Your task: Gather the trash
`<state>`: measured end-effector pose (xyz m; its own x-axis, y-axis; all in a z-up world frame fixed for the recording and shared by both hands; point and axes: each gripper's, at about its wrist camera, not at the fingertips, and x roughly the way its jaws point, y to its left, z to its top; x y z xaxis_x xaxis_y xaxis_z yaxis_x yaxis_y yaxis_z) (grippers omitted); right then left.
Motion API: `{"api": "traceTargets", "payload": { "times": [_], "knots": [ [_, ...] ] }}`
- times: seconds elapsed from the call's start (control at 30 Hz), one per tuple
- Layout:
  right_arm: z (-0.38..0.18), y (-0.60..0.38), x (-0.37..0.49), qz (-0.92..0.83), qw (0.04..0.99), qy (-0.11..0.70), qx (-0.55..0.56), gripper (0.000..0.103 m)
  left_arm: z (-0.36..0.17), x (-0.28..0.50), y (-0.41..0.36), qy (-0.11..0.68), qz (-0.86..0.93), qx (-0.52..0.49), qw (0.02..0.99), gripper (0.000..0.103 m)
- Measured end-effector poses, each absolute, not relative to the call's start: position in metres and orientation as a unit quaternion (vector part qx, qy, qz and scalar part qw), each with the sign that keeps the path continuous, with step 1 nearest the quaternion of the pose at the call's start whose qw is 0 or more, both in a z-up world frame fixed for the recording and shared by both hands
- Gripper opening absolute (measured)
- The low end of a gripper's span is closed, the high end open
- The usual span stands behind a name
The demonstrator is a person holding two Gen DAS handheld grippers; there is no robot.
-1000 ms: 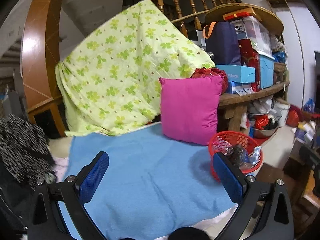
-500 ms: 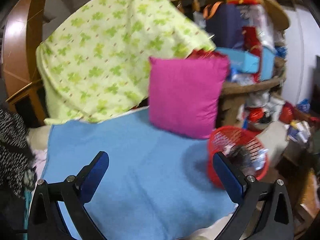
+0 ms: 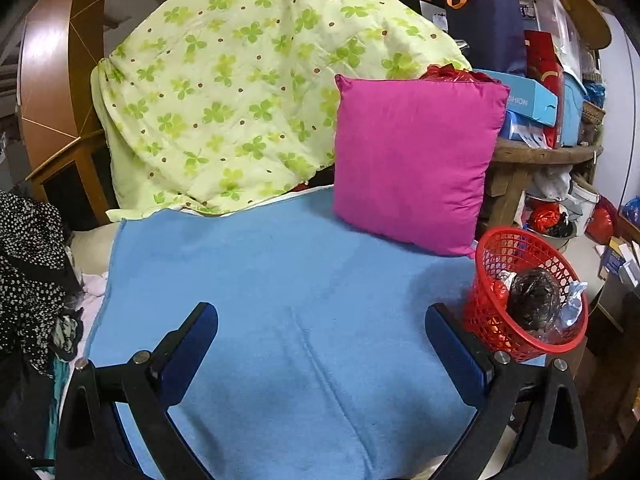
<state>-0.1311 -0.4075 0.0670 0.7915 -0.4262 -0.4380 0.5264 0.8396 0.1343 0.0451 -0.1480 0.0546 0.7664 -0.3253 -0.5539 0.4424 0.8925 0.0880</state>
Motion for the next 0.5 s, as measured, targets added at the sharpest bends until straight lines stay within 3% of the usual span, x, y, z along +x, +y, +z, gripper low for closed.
{"api": "traceTargets", "payload": {
  "times": [0.5],
  "knots": [
    [0.088,-0.393,-0.163,-0.259,0.94,0.181,0.129,0.092,0.077,0.006,-0.131,0.24,-0.213,0.102,0.942,0.103]
  ]
}}
